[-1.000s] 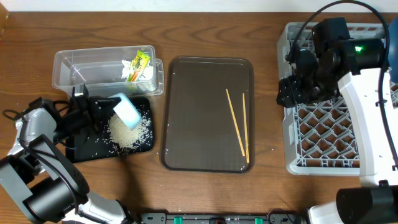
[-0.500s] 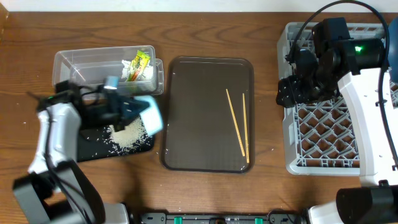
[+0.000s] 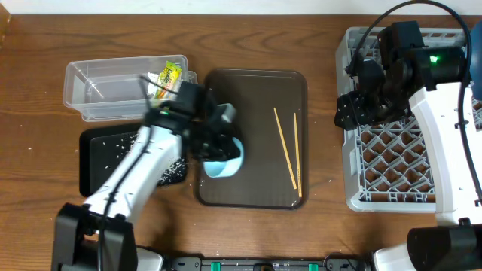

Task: Sort waste into correct bins and load items into the dishwasher rack
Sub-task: 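Set the empty bowl down on the brown tray with the left gripper, then grasp the light-blue bowl with the right gripper and lift it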

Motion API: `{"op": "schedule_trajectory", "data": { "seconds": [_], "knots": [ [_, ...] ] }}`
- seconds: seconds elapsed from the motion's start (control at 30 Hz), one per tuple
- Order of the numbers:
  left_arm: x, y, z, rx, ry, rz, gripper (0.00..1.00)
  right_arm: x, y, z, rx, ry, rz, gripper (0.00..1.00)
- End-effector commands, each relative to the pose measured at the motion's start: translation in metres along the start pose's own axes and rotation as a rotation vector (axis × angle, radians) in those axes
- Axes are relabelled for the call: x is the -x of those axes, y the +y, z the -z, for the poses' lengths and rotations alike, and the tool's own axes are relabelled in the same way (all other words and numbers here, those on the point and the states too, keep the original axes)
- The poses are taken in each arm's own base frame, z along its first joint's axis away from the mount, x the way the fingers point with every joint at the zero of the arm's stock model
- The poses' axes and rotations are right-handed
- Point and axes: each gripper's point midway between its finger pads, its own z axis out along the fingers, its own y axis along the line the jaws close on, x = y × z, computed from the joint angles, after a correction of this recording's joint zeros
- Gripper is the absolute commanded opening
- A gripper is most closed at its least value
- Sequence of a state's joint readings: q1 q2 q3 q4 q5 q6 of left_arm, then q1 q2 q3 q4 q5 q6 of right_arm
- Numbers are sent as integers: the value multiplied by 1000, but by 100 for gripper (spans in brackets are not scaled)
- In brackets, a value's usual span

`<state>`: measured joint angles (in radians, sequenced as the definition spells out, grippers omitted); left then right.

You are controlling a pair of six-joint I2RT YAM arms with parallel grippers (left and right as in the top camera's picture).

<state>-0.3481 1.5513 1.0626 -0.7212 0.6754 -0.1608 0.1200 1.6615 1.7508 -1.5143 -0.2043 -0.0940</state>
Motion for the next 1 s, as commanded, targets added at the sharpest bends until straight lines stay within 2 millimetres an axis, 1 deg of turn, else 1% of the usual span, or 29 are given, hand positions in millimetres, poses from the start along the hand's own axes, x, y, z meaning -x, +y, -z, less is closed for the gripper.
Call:
{"op": "schedule_trajectory", "data": {
  "seconds": [0.0, 0.03, 0.07, 0.13, 0.2, 0.23, 0.3, 0.4, 0.47, 0.53, 0.6, 0.7, 0.8, 0.83, 0.87, 0.9, 0.97],
  "knots": [
    [3, -6, -14, 67, -19, -43, 13, 0, 4, -2, -2, 6, 15, 72],
    [5, -13, -18, 62, -26, -70, 13, 0, 4, -2, -2, 6, 14, 72],
    [6, -14, -20, 74, -35, -69, 13, 0, 4, -2, -2, 6, 11, 72],
    [8, -8, -22, 139, -56, -41, 14, 0, 5, -2, -1, 7, 12, 72],
    [10, -3, -21, 174, -67, -29, 32, 0, 5, -2, -2, 7, 12, 72],
    [10, -3, -21, 174, -69, -28, 37, 0, 5, -2, -2, 7, 12, 72],
    [11, -2, -19, 176, -73, -23, 41, 0, 5, -2, -1, 7, 12, 72],
    [10, 3, -10, 186, -80, 0, 44, 0, 6, -2, 3, 6, 13, 72],
    [7, 10, 1, 203, -86, 31, 45, 1, 9, -2, 23, 3, 13, 73],
    [5, 19, 18, 223, -105, 71, 47, 2, 13, -2, 44, -3, 16, 74],
    [1, 30, 38, 253, -132, 118, 48, 3, 16, -3, 51, -4, 23, 73],
    [-7, 43, 71, 274, -180, 187, 51, 1, 23, -11, 56, 8, 47, 73],
    [-17, 59, 101, 315, -236, 263, 57, -3, 32, -27, 63, 34, 68, 73],
    [-21, 63, 109, 330, -250, 286, 59, -4, 36, -36, 65, 44, 70, 73],
    [-25, 67, 116, 344, -261, 306, 60, -6, 39, -43, 67, 53, 71, 73],
    [-28, 71, 122, 356, -272, 326, 63, -9, 43, -52, 69, 64, 72, 72],
    [-34, 77, 129, 384, -282, 346, 64, -15, 50, -72, 72, 86, 71, 72]
  ]
}}
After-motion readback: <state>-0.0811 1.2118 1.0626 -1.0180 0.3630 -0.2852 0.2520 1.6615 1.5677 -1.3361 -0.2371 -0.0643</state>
